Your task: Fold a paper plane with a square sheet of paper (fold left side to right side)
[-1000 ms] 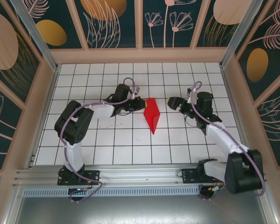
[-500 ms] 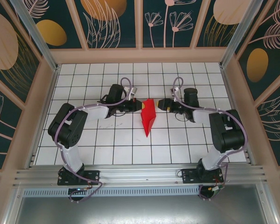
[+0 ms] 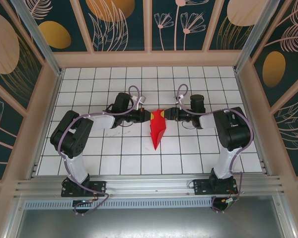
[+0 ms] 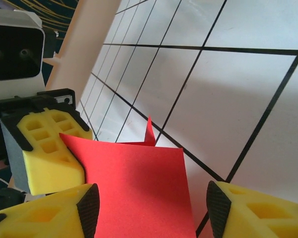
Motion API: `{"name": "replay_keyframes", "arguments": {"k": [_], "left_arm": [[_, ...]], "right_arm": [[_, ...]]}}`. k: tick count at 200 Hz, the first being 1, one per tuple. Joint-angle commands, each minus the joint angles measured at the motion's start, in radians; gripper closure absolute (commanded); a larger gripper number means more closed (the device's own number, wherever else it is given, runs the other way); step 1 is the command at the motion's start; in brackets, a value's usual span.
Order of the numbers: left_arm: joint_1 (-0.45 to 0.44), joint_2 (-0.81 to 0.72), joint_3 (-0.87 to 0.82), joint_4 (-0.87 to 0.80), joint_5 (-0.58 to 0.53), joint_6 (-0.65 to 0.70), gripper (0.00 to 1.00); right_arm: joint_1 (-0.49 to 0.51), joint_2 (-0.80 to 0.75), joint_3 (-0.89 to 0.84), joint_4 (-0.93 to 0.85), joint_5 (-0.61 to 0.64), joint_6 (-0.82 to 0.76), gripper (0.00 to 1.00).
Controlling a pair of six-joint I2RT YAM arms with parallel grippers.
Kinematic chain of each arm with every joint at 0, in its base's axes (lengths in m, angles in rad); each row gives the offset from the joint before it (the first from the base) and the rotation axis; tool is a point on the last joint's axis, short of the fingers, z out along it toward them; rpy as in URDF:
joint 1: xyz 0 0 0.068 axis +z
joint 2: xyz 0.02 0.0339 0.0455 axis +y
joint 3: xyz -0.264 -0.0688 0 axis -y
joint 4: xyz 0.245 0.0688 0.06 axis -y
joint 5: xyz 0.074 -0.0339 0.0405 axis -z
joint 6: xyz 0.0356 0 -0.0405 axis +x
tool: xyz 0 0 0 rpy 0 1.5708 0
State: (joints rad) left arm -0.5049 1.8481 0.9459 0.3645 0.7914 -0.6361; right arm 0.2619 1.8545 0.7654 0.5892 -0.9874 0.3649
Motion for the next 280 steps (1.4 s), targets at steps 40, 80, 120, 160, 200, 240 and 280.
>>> {"name": "replay_keyframes", "arguments": {"k": [40,80,120,160,200,240,280], "left_arm": [[0.003,-0.005,0.000,0.016,0.009,0.024,1.00],[0.003,0.013,0.004,0.007,0.002,0.035,1.00],[0.003,0.030,0.011,-0.005,-0.010,0.043,0.98],[0.004,-0.011,0.021,-0.101,-0.133,0.106,0.58],[0.010,-0.145,0.020,-0.185,-0.325,0.171,0.29],[0.009,-0.322,-0.017,-0.233,-0.473,0.242,0.25],[-0.027,-0.453,-0.089,-0.331,-0.551,0.316,0.26]], "right_arm": [[0.000,0.000,0.036,-0.040,-0.070,-0.088,0.56],[-0.005,-0.016,0.037,-0.094,-0.070,-0.116,0.69],[-0.007,-0.044,0.035,-0.162,-0.038,-0.151,0.86],[-0.007,-0.077,0.051,-0.286,0.037,-0.164,1.00],[-0.005,-0.120,0.053,-0.393,0.120,-0.112,1.00],[0.027,-0.168,0.065,-0.468,0.193,-0.048,1.00],[0.081,-0.188,0.136,-0.579,0.283,0.052,1.00]]}}
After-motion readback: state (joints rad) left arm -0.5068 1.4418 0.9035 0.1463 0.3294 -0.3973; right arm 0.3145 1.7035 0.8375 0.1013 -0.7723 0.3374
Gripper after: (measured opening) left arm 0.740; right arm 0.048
